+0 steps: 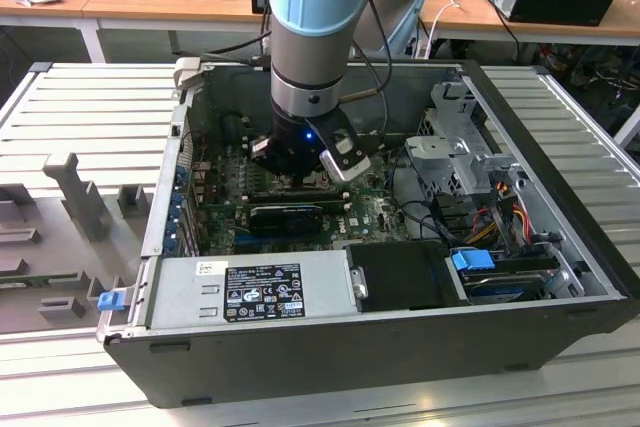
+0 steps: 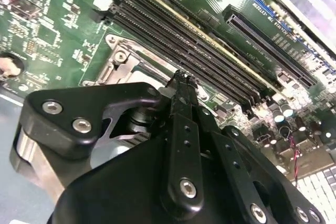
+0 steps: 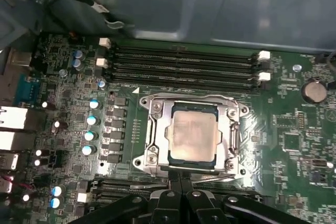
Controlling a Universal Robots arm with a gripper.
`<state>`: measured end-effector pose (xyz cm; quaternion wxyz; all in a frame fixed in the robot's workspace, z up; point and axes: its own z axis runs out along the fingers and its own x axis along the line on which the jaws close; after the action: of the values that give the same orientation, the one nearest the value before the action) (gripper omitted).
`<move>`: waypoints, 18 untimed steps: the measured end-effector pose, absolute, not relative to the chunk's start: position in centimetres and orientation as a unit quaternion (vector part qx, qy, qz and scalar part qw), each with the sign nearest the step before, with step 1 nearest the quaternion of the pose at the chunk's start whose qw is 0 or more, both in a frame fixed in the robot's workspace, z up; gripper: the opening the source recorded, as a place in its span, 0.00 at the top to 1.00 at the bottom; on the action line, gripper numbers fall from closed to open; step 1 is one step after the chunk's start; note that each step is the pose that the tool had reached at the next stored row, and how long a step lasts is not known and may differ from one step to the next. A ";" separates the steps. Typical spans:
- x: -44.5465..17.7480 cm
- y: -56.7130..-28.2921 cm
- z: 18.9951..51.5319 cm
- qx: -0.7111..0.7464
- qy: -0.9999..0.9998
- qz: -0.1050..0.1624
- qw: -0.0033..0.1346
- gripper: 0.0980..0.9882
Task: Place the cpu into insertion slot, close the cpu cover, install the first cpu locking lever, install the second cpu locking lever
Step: 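Install the second cpu locking lever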
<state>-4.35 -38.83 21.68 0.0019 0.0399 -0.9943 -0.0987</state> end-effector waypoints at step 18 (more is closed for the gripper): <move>-7.0 -41.6 21.2 0.049 -0.983 -0.175 -0.001 0.99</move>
<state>-7.04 -41.56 21.16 -0.0007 0.0494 -0.9834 -0.1746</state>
